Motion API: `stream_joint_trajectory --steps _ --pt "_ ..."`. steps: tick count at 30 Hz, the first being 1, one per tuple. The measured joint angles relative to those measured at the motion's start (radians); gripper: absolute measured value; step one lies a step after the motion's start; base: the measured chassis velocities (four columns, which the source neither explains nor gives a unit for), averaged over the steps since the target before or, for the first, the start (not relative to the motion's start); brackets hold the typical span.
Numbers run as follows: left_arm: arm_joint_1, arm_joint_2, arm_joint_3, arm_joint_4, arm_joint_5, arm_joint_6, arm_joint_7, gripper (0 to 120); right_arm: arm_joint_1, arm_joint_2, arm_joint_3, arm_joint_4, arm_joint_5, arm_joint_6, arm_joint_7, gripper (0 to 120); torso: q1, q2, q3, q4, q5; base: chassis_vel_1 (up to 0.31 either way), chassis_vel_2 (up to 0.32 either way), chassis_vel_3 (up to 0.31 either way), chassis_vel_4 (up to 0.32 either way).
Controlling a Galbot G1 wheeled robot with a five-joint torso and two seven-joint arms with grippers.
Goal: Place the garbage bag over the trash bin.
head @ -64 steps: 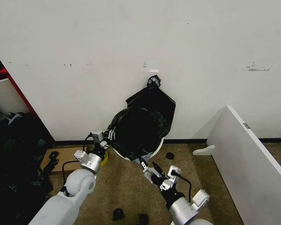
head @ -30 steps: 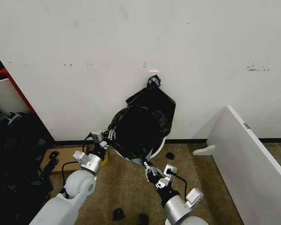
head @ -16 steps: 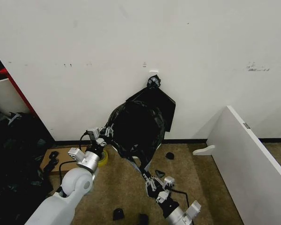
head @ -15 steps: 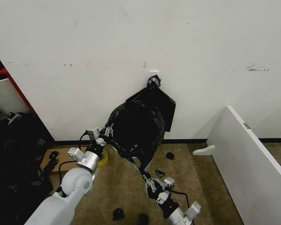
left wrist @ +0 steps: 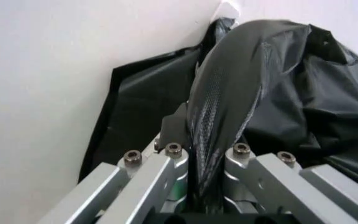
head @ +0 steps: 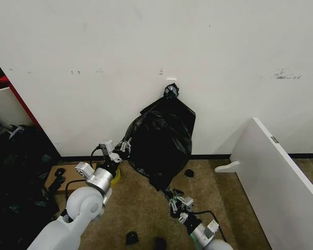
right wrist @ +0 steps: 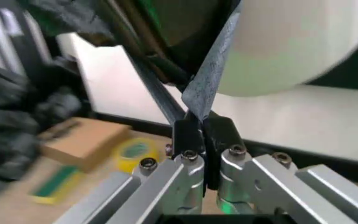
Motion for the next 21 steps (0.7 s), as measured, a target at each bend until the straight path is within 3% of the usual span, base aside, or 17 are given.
stream_joint_trajectory --steps 8,9,11,13,14,19,21 --pt "0.007 0.003 0.003 0.008 0.028 -0.007 0.002 4 0.003 -0.015 0.015 0.000 0.011 0.033 -0.012 1 0.000 0.000 0.000 -0.0001 -0.0003 0.000 0.000 0.000 0.000" --pt "0.001 -0.004 0.010 0.031 0.046 -0.024 0.001 4 -0.002 -0.032 0.024 -0.007 0.020 0.084 -0.080 15 0.000 0.000 0.000 -0.0001 -0.0005 0.000 0.000 0.000 0.000" --pt "-0.007 -0.011 0.017 0.049 0.064 -0.036 0.001 4 -0.004 -0.045 0.039 -0.029 0.025 0.123 -0.155 25 0.000 0.000 0.000 -0.0001 0.0001 0.000 0.000 0.000 0.000" --pt "-0.012 -0.015 0.026 0.074 0.098 -0.058 0.007 4 -0.010 -0.071 0.071 -0.057 0.068 0.154 -0.274 33 0.000 0.000 0.000 -0.0002 -0.0003 0.000 0.000 0.000 0.000" --pt "-0.012 -0.015 0.026 0.074 0.098 -0.058 0.007 4 -0.010 -0.071 0.071 -0.057 0.068 0.154 -0.274 33 0.000 0.000 0.000 -0.0002 -0.0003 0.000 0.000 0.000 0.000" --pt "-0.014 -0.013 0.039 0.120 0.164 -0.100 0.019 4 -0.034 -0.120 0.143 -0.050 0.273 0.152 -0.572 54 0.000 0.000 0.000 -0.0003 -0.0002 0.000 0.000 0.000 0.000" --pt "-0.014 -0.013 0.044 0.133 0.182 -0.111 0.021 4 -0.042 -0.126 0.152 -0.026 0.305 0.146 -0.596 58 0.000 0.000 0.000 -0.0003 -0.0003 0.000 0.000 0.000 0.000"
